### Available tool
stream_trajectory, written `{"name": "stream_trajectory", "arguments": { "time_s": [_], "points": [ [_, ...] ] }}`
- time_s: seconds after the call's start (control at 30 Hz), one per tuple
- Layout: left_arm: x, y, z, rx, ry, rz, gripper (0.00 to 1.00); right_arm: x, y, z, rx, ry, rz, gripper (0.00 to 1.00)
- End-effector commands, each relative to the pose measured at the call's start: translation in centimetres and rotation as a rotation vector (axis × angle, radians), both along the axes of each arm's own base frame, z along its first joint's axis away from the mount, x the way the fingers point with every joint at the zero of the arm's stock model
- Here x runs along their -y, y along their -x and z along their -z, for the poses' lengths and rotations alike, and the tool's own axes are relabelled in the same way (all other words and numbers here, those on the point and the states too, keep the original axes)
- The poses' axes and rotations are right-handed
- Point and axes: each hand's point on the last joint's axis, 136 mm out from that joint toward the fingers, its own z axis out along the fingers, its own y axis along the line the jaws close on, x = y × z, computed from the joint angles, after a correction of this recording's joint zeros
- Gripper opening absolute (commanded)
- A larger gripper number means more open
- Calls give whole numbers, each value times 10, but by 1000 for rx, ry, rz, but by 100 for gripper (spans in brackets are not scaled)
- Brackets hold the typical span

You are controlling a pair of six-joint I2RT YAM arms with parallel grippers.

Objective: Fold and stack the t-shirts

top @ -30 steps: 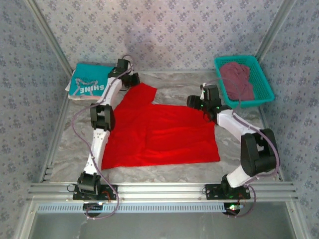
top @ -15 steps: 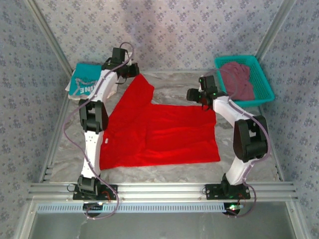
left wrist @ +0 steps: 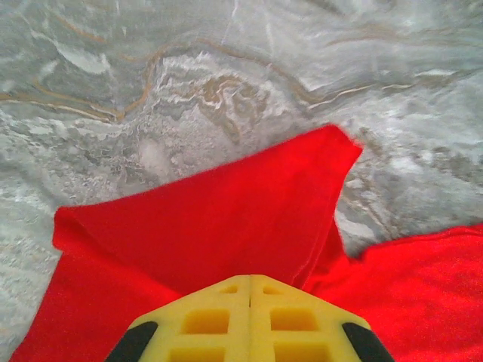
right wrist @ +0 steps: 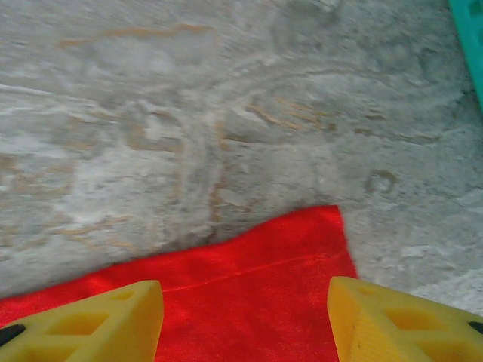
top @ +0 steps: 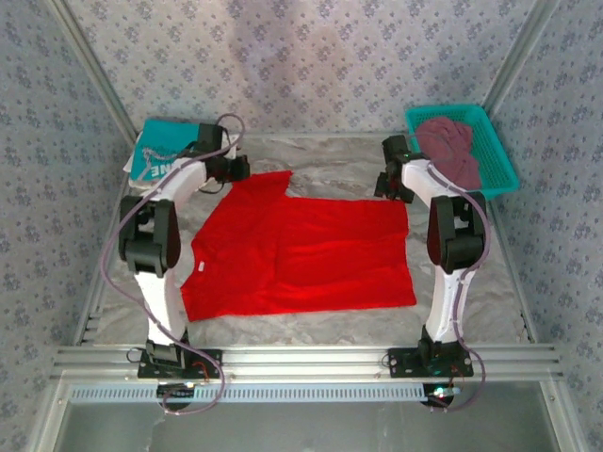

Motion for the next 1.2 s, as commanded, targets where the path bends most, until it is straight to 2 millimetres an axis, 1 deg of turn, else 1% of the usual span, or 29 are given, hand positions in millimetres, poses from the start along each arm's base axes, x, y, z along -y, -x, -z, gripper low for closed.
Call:
{"name": "stream_trajectory", "arguments": {
  "time_s": [0.0, 0.07, 0.17, 0.27, 0.37, 0.43, 0.5, 0.63, 0.73, 0.83, 0.97, 1.07, 1.17],
  "points": [
    [-1, 11, -34, 135, 10, 18, 0, 14, 6, 7, -74, 49, 47, 61],
    [-9, 23, -32, 147, -19, 2, 0, 16, 4, 13, -90, 54, 52, 61],
    [-21, 37, -24, 132, -57, -22, 0, 19, 1, 19, -97, 52, 66, 60],
    [-29, 43, -17, 103, -75, -43, 0, 19, -2, 27, -113, 46, 72, 61],
    [-36, 45, -15, 101, -76, -83, 0, 18, -4, 36, -131, 44, 77, 60],
    [-42, 43, -14, 107, -69, -121, 0, 17, -5, 41, -134, 36, 77, 55],
    [-49, 40, -15, 104, -46, -166, 0, 16, -6, 44, -137, 36, 73, 48],
    [-55, 38, -19, 121, -31, -220, 0, 20, -6, 44, -137, 51, 64, 27],
    [-62, 35, -21, 130, -51, -255, 0, 20, -9, 36, -111, 55, 60, 15],
    [-67, 30, -22, 137, -55, -278, 0, 18, -16, 24, -76, 51, 48, 1],
    [-74, 17, -27, 161, -63, -308, 0, 14, -22, 5, -38, 65, 24, 0],
    [-81, 3, -40, 199, -52, -332, 0, 9, -33, -11, 34, 56, 7, 0],
    [-81, -15, -58, 224, -40, -327, 0, 2, -42, -27, 98, 34, -5, 0]
  ]
}}
